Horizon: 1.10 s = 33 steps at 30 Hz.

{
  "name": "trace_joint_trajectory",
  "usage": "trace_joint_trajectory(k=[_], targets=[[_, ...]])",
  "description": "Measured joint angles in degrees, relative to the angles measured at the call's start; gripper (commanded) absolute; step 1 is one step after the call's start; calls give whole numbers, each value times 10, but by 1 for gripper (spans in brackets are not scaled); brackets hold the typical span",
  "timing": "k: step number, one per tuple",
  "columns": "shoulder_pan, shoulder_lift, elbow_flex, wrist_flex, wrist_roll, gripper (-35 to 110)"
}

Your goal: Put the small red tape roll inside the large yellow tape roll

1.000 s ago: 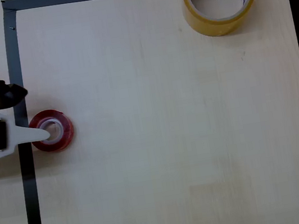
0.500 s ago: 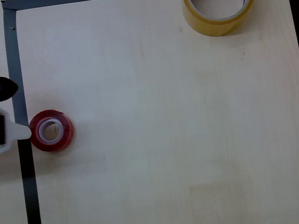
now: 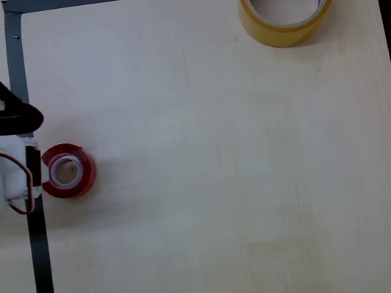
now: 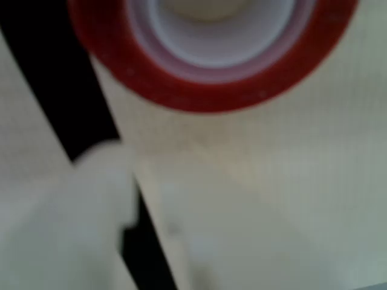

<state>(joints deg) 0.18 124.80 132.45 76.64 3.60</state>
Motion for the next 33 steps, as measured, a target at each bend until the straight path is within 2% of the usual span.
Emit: trace_joint_trajectory(k=[7, 8, 12, 19, 33], targets=[[-20, -20, 0, -5, 0, 1], [-24, -20, 0, -5, 0, 9], [-26, -19, -1, -14, 0, 20], [-16, -24, -1, -70, 0, 19], [-11, -169, -32, -122, 0, 19]])
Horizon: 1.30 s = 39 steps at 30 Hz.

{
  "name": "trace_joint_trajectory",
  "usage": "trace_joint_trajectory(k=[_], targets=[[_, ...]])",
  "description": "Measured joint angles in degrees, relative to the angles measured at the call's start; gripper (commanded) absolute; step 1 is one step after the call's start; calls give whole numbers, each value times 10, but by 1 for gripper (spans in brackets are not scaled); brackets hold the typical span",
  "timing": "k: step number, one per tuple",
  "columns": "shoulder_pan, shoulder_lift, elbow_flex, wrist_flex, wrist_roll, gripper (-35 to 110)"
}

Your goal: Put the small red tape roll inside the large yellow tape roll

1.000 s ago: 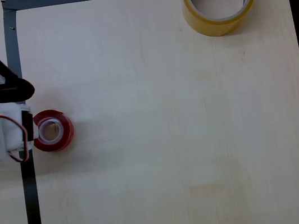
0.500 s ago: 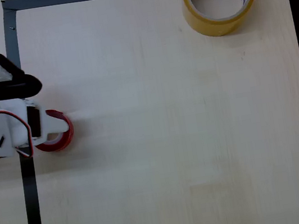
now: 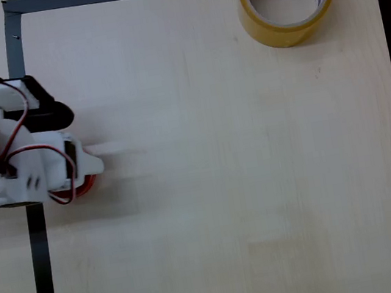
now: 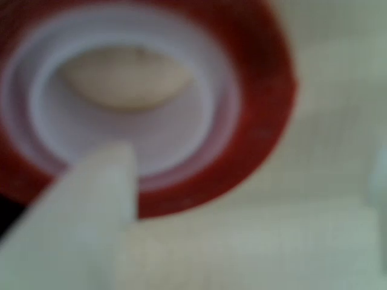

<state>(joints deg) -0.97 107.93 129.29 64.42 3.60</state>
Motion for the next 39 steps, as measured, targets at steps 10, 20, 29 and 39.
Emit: trace_joint_trajectory(k=[10, 20, 29, 39], targets=[[4, -132, -46, -39, 0, 19], [-9, -170, -75, -65, 0, 0], [-7, -170, -73, -63, 4, 0], [-36, 32, -58, -12, 4, 0]])
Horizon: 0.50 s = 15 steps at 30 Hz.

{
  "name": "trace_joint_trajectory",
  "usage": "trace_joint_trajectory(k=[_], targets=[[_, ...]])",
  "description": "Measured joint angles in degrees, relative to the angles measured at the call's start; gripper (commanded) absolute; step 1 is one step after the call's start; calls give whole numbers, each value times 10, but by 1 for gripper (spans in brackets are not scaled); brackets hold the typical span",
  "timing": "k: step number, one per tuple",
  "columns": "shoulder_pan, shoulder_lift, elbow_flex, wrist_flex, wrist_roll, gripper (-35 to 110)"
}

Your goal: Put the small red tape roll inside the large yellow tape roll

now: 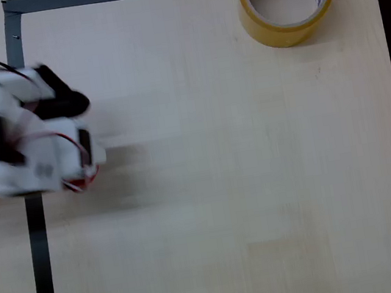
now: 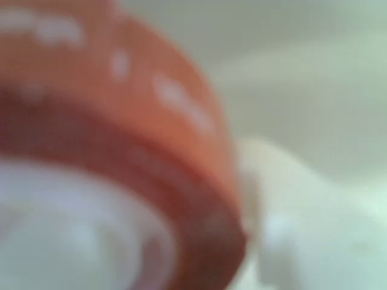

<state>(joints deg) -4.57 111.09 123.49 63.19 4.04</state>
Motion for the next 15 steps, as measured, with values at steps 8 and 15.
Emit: trace_joint_trajectory(k=[8, 15], targets=[[-62, 88, 0, -40, 0, 0], [-104, 88, -18, -166, 0, 0]])
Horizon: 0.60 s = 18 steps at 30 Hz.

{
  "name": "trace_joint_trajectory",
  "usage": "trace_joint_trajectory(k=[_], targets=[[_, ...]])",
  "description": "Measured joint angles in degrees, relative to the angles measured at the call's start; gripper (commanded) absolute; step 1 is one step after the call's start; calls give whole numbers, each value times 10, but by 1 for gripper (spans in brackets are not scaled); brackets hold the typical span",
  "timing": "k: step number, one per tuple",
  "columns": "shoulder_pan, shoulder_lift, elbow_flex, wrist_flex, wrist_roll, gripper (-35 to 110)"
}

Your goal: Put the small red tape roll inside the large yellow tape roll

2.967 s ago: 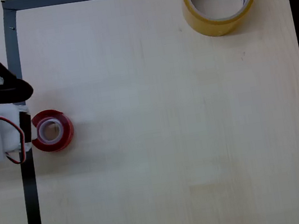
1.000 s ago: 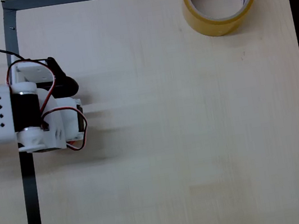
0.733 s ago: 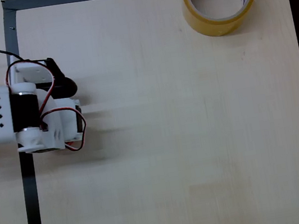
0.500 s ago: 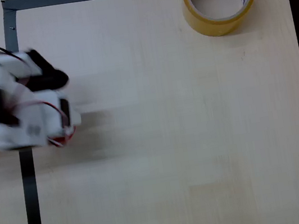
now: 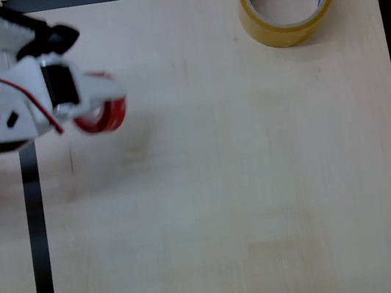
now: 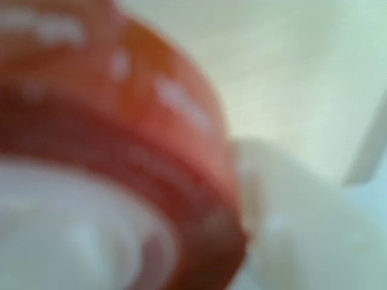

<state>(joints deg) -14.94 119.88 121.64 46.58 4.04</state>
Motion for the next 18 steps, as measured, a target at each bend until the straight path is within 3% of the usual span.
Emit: trace_joint_trajectory(k=[18], targets=[[-78, -211, -98, -238, 1, 0]])
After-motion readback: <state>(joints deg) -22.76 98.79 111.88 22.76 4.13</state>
